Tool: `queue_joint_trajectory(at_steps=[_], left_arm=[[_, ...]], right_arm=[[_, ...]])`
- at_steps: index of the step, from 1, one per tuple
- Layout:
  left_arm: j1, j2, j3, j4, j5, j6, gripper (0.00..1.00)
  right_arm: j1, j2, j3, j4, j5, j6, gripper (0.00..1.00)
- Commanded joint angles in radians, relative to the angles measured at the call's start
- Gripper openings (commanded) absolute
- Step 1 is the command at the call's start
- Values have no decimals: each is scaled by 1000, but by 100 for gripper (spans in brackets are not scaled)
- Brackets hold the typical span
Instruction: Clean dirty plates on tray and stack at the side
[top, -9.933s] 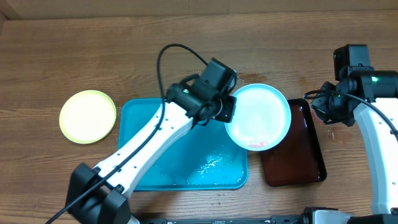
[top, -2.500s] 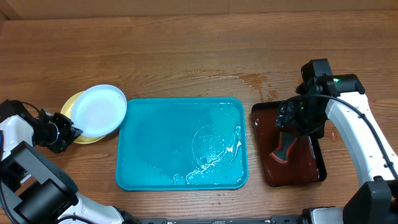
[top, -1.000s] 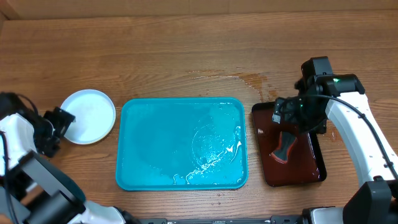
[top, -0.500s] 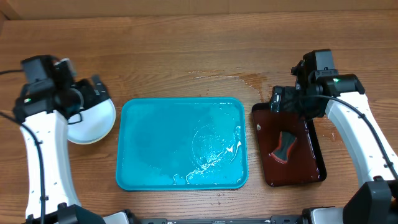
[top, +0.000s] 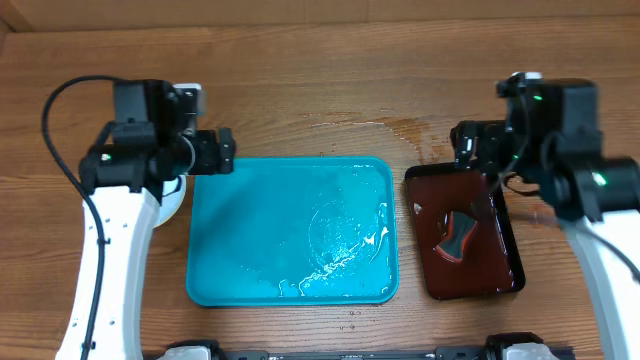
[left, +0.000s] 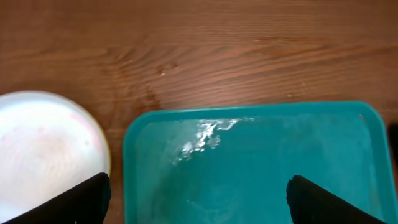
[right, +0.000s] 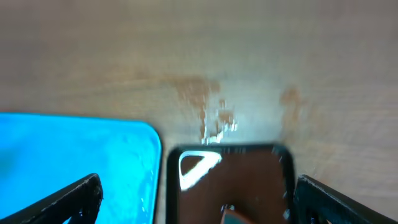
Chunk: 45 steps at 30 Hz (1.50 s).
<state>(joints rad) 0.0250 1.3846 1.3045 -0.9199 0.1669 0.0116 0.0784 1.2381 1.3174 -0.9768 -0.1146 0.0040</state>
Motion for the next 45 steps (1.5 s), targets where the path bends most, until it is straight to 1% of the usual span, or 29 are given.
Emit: queue_joint_trajectory(at_steps=[1,7,15,16,18,21,25,32,38,45], left_arm=[[-47,-70,23,5,-21,58,91],[-81,-186,26,27,-21,65,91],[-80,-349,56,32,-21,74,91],[-81,-367,56,32,-21,85,93],[-80,-401,56,32,-33,97,98],[-80,-439,56,26,-66,97,100],[-80,-457,56,11,-90,97,100],[-80,-455,56,10,-89,97,100],[-80,-455,56,-8,-89,54,100],[-81,-468,64,-39,-89,55,100]], right_arm=[[-1,-89,33,16,8,-72,100],[-1,-191,33,30,8,-92,100],[-1,-262,33,24,16,-140,100],[-1,-272,33,23,28,-140,100],[-1,-290,33,22,44,-140,100],[-1,-321,33,18,58,-140,100],[-1,-346,33,17,97,-140,100],[-1,-345,32,-9,203,-140,100],[-1,-345,32,-21,203,-140,100],[-1,-346,32,-85,184,-129,100]])
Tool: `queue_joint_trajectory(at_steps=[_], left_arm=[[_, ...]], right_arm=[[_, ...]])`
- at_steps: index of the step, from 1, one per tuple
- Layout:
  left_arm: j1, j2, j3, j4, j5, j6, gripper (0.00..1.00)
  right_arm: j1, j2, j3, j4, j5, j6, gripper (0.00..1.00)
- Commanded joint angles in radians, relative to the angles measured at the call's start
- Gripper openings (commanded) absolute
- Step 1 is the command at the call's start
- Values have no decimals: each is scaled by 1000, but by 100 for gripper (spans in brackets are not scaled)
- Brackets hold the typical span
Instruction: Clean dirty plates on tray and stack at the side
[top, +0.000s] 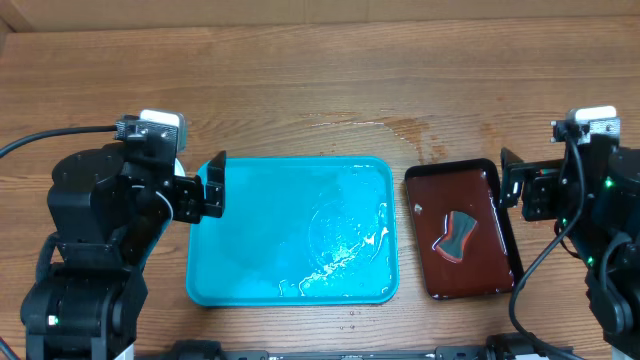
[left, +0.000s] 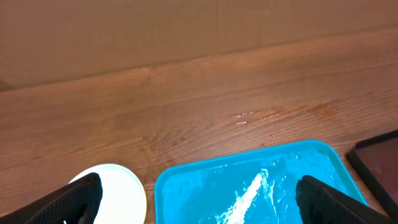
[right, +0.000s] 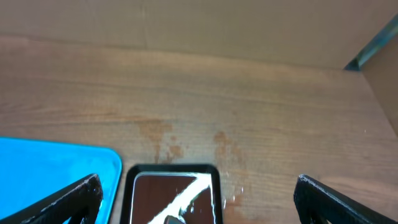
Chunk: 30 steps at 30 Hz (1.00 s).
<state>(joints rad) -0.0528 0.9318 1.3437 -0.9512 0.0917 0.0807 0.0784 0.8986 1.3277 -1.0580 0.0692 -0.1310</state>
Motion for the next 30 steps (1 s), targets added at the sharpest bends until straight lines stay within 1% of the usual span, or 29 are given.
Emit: queue_joint_trajectory(at_steps=[1,9,14,19,30], left_arm=[[-3,-21,33,-16,-13,-14,100],[-3,-137,169,-130,-42,-5,100],[-3,-196,185,-198,-59,10,100],[-3,-202,185,-218,-100,9,100],[-3,-202,185,-216,-103,10,100]], right_arm=[[-1,-7,22,-3,0,4,100],[-1,-7,22,40,0,2,100],[-1,-5,22,67,1,2,100],[-1,3,22,54,0,3,100],[-1,42,22,-29,0,3,100]])
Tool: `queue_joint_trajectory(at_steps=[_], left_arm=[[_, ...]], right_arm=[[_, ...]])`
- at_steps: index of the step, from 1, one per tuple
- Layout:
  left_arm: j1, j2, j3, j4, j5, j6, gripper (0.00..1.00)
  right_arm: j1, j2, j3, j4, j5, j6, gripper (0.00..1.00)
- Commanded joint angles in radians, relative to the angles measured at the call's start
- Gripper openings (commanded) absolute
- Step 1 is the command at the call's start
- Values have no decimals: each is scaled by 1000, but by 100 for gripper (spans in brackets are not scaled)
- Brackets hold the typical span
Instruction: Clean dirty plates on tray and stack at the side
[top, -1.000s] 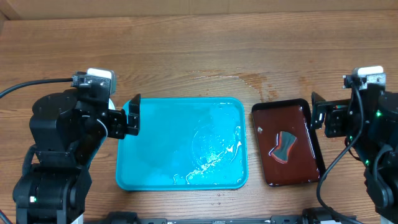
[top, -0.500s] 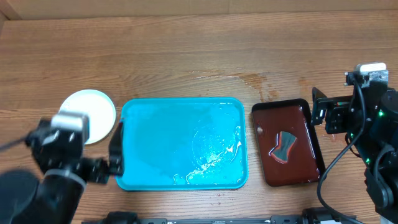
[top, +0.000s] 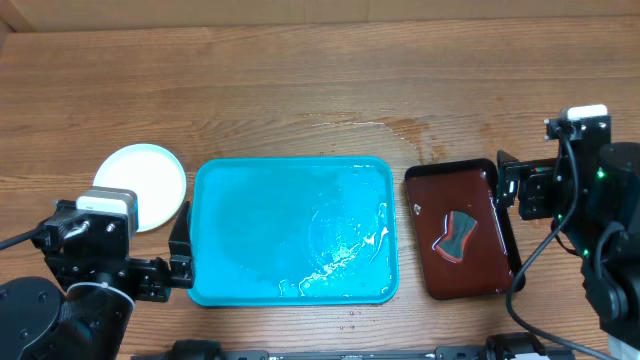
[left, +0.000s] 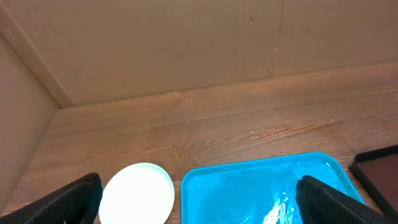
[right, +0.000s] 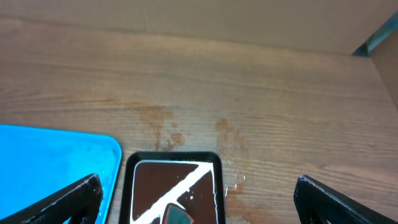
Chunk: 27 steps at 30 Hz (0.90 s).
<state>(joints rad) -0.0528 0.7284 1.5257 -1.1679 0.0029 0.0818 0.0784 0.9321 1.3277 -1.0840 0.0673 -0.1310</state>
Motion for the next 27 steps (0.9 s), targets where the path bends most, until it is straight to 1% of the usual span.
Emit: queue_joint_trajectory(at_steps=[1,10,21,27], left_arm=[[-3,2,3,0,-14,8,100],[-3,2,3,1,-14,8,100],[-3,2,3,2,-14,8,100],[-3,2,3,2,-14,9,100]], right_arm=[[-1,13,22,-5,2,3,100],[-1,88,22,-4,2,3,100],[-1,224,22,-8,0,3,100],[-1,209,23,-25,2,3,100]])
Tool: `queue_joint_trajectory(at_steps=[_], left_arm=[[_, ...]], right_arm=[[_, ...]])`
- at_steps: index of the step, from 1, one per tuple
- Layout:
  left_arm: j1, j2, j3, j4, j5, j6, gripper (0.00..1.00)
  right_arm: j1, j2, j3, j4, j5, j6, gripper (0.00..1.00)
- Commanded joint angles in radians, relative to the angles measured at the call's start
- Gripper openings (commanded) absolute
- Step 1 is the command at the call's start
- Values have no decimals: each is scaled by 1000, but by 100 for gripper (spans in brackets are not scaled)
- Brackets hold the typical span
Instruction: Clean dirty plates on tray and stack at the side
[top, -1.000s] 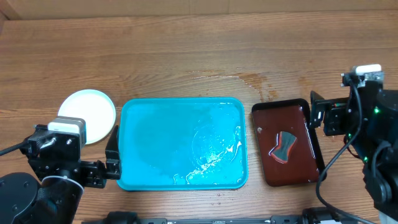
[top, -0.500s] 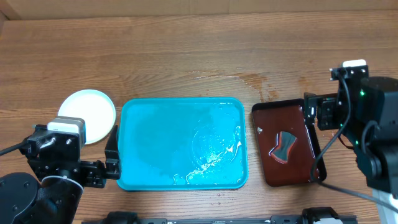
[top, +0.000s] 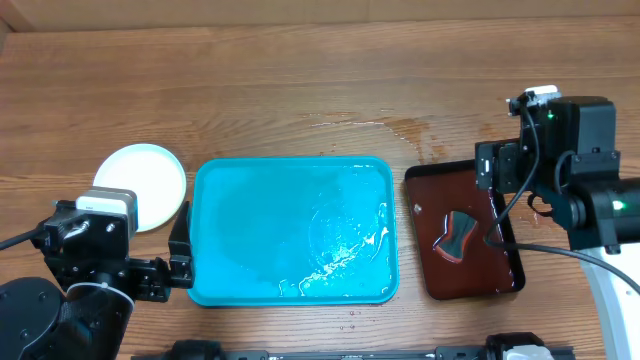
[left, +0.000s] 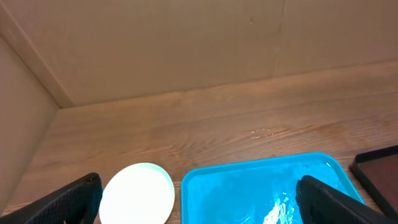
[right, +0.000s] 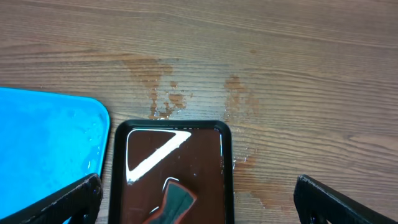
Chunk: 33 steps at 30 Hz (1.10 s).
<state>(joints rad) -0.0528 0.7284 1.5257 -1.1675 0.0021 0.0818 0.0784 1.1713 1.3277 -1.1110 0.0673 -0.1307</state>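
A wet teal tray (top: 250, 230) lies mid-table with no plate on it, only streaks of water. One white plate (top: 140, 185) sits on the wood just left of it, also in the left wrist view (left: 137, 199). My left gripper (top: 181, 255) is open near the tray's front left edge, high above the table (left: 199, 208). My right gripper (top: 487, 165) is open over the back of a dark brown tray (right: 205, 162) that holds water and a sponge (right: 171, 205).
Water stains mark the wood (right: 239, 93) behind the dark tray (top: 470, 285). The sponge (top: 457, 235) lies in that tray's middle. A cardboard wall (left: 186, 43) closes off the back of the table.
My right gripper has moved from the dark tray's right side to over its back edge and sits lower. The left arm, the plate and both trays are unchanged.
First my left gripper was open at the teal tray's back left corner by the plate, my right at the dark tray's back. Then both were higher and further out. Then the left sat at the front left, plate uncovered. Now the right is back over the dark tray.
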Motion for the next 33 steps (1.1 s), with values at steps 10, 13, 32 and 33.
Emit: queue_joint_trajectory(at_steps=[10,13,32,33], left_arm=[[-3,2,3,-2,-13,9,100],[-3,2,3,-10,-13,8,100],[-3,2,3,-11,-13,8,100],[-3,2,3,-12,-13,8,100]], right_arm=[[-1,-159,91,65,-1,2,100],[-1,-206,113,115,-2,2,100],[-1,-305,147,192,-2,3,100],[-1,-305,147,192,-2,3,100]])
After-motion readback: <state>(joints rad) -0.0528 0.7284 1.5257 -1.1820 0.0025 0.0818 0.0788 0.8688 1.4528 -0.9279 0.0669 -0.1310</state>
